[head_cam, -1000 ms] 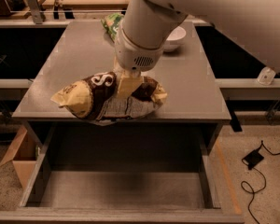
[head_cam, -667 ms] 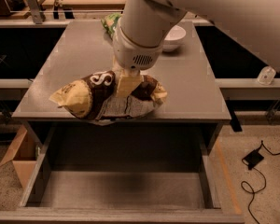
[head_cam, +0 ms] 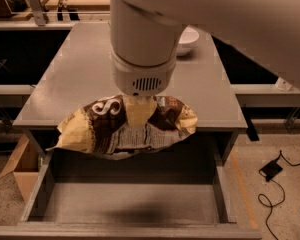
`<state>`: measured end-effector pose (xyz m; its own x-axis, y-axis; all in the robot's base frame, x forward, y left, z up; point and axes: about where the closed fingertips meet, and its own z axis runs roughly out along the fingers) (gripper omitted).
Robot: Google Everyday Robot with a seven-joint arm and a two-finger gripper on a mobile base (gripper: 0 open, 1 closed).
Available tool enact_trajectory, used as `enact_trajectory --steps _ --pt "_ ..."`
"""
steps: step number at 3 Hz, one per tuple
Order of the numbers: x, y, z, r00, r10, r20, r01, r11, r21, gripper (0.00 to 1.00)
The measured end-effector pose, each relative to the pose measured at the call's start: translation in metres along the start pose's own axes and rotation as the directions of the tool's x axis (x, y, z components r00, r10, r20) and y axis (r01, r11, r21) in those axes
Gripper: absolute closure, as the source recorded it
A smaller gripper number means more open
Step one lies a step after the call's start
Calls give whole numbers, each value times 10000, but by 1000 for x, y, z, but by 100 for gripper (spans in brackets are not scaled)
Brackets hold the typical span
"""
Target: Place brown chip bag into top drawer
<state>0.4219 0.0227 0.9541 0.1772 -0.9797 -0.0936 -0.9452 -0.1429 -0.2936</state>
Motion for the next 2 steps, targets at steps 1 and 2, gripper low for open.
enact_trajectory --steps 1,2 --pt "2 27 0 9959 563 -703 -573 9983 -128 100" --pt "16 42 17 9885 1097 -1037 -1146 9925 -428 100"
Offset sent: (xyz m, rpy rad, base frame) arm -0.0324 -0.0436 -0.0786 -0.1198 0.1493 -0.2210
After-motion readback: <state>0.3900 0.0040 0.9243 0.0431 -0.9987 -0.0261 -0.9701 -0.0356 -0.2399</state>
